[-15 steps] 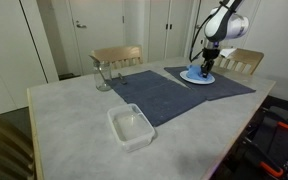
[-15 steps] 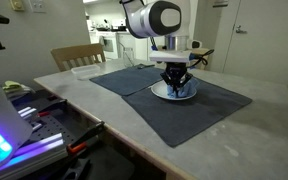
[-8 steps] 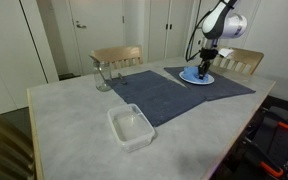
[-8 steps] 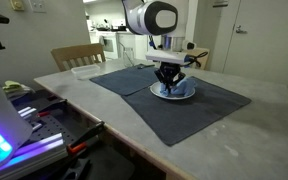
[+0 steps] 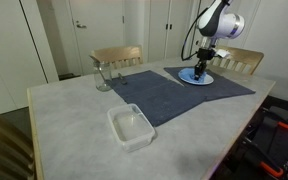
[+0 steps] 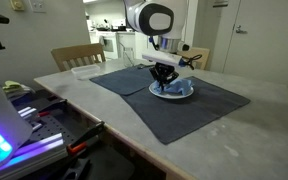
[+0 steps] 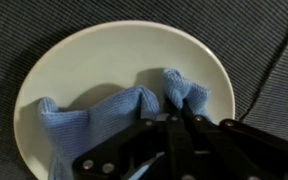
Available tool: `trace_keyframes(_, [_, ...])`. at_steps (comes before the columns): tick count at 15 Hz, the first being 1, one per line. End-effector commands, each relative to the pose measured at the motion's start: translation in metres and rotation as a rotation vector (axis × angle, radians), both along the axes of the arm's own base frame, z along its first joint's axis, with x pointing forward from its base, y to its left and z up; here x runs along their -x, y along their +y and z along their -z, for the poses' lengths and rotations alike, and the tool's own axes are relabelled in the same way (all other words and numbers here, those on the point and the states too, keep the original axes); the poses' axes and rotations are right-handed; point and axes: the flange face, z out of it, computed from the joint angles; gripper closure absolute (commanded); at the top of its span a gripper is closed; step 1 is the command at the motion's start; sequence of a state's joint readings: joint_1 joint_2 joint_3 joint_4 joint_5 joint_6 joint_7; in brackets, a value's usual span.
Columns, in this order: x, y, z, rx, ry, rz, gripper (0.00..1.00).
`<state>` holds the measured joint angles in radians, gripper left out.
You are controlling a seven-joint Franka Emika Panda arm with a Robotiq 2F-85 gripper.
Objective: Use the towel to wipe the plate, then put it on the table then repeat two more times
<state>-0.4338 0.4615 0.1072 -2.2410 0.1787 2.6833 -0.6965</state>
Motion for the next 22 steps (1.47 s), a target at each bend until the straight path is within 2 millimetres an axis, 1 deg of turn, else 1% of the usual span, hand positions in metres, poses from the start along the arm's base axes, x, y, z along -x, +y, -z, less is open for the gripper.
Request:
trace_keyframes(1, [-0.001, 0.006, 0.011, -0.021, -0.011, -0.014, 0.99])
trace_keyframes(5, [-0.007, 0.007, 0.013, -0.009, -0.056, 0.033, 0.99])
trace_keyframes(9, [-0.016, 0.011, 0.012, 0.009, -0.096, 0.026, 0.99])
trace_keyframes(12, [-0.021, 0.009, 0.014, 0.026, -0.113, 0.021, 0.99])
trace_keyframes(18, [-0.026, -0.008, 0.016, 0.075, -0.135, 0.034, 0.99])
trace_keyframes(22, [-0.022, -0.027, 0.015, 0.131, -0.151, 0.056, 0.99])
